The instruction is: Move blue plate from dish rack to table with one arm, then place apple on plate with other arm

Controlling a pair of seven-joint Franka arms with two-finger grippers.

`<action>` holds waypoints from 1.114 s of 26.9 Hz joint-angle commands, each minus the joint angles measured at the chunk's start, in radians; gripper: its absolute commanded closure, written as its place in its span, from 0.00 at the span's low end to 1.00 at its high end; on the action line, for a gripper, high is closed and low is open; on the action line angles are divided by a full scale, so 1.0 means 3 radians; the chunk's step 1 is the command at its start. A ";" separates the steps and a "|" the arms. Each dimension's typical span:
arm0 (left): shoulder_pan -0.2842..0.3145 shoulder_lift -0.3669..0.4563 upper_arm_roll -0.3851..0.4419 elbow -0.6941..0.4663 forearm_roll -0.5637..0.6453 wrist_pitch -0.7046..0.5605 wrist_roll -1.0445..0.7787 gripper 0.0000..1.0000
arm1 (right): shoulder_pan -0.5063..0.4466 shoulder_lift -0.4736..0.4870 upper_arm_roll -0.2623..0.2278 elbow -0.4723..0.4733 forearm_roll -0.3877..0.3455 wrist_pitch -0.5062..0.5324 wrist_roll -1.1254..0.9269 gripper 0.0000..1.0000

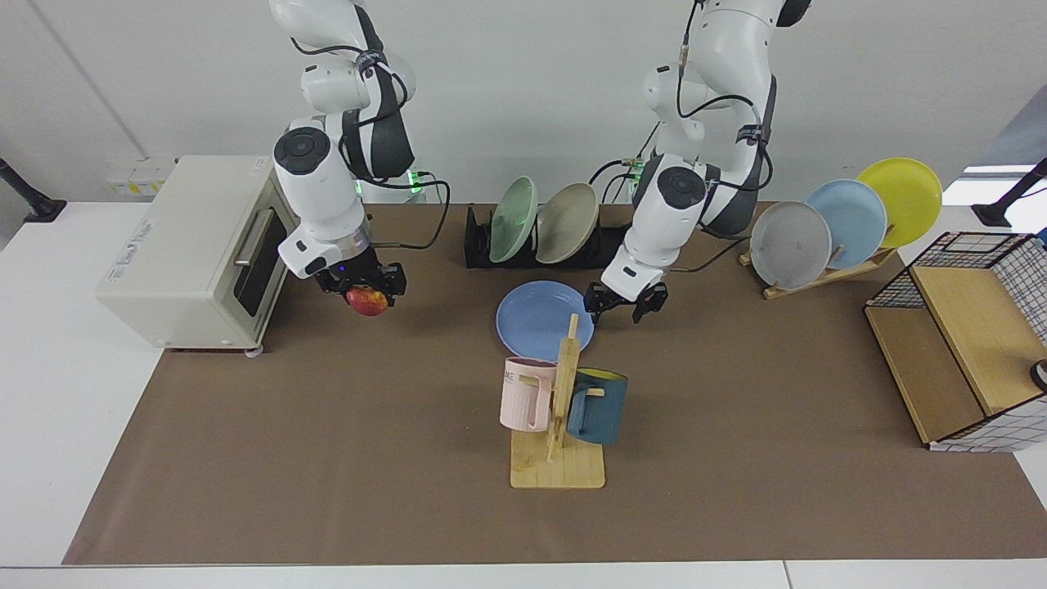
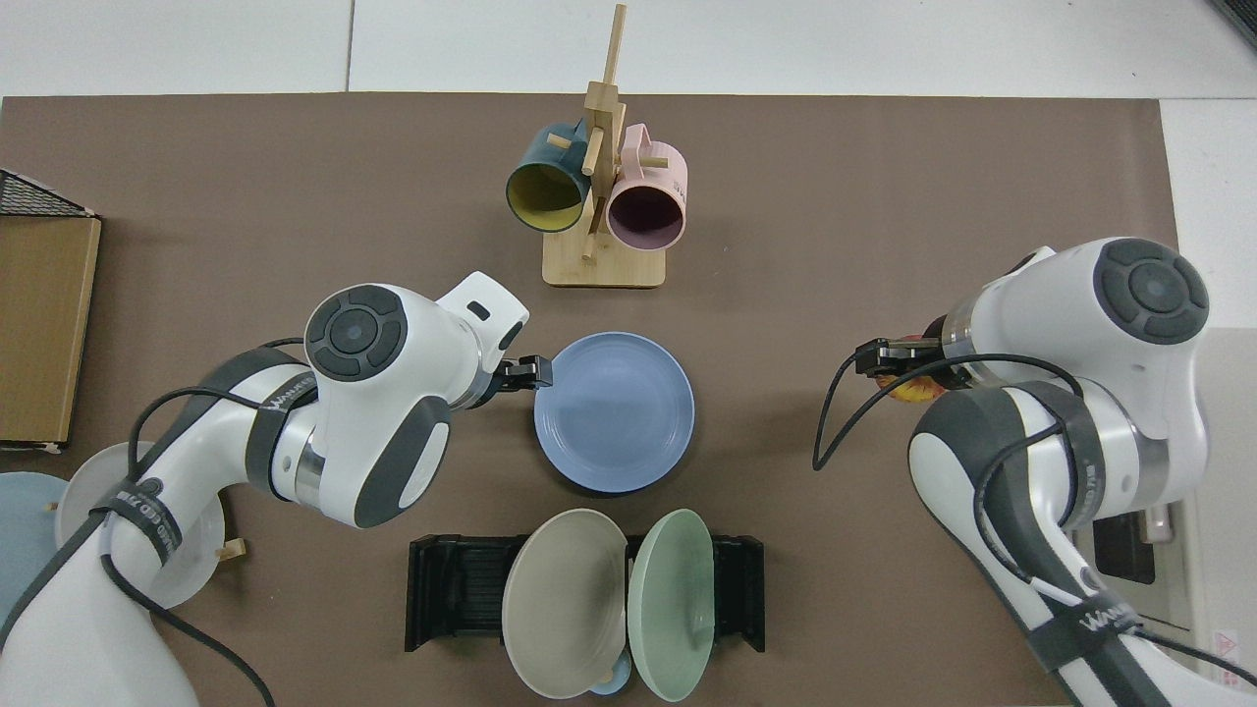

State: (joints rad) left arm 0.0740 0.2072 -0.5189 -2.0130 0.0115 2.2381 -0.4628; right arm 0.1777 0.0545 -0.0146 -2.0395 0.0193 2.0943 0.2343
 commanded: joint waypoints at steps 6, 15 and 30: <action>-0.0006 -0.0348 0.0246 0.0752 0.0125 -0.1573 0.0289 0.07 | 0.0481 0.0176 0.0018 0.0043 0.0048 0.0351 0.0676 0.80; -0.0017 -0.0542 0.0624 0.1382 0.0135 -0.2474 0.0780 0.07 | 0.0875 0.0437 0.0018 0.0355 0.0059 0.0372 0.1320 0.82; 0.0095 -0.0854 0.1111 0.1310 0.0110 -0.2546 0.1532 0.00 | 0.1366 0.1050 0.0018 0.0800 0.0053 0.0719 0.2088 0.82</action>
State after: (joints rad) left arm 0.0749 -0.0333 -0.1903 -1.6011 0.0347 1.4797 -0.0269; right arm 0.5707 0.3049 -0.0045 -1.8360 0.0207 2.2335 0.8301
